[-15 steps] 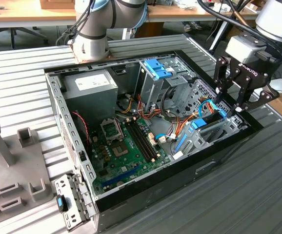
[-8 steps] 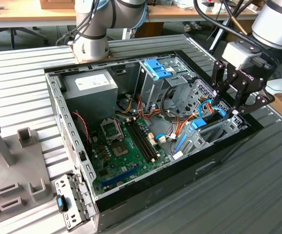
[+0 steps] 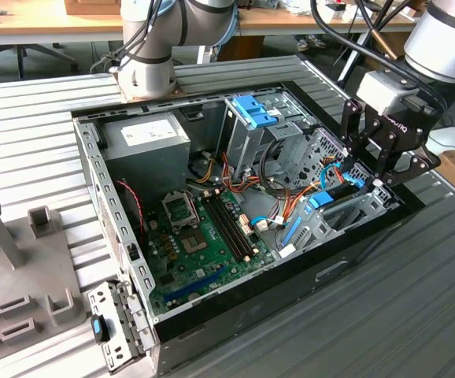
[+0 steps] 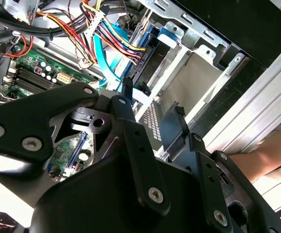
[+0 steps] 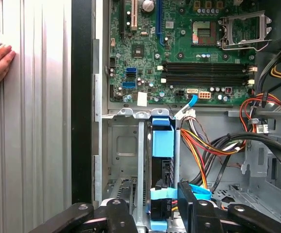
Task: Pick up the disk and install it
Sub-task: 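Insert the first disk wire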
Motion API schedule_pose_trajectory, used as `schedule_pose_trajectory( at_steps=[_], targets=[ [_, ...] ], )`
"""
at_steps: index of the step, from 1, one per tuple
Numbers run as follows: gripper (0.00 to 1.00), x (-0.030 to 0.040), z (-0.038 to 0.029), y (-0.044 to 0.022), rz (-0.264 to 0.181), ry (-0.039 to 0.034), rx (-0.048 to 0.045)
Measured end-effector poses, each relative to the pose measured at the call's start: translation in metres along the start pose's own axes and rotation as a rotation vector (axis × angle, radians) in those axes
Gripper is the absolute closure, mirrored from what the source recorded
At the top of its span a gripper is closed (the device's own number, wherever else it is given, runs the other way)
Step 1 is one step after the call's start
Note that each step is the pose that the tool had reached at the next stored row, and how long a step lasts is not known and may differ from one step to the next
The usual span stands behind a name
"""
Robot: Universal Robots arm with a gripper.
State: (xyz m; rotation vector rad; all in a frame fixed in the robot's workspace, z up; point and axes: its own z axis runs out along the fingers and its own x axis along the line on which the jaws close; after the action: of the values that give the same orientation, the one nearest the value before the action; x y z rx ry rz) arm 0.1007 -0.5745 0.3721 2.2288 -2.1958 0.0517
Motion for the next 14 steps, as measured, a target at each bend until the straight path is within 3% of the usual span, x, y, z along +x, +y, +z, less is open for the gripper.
schedule_pose_trajectory(
  at_steps=[7,10,14],
  targets=[
    [0.49,0.0002,0.0002,0.0000,0.000,-0.0013,0.0001],
    [0.25,0.0002,0.0001,0.0000,0.000,-0.0013,0.0000],
    [0.25,0.0002,0.0001,0.0000,0.000,-0.0014,0.0000]
  ],
)
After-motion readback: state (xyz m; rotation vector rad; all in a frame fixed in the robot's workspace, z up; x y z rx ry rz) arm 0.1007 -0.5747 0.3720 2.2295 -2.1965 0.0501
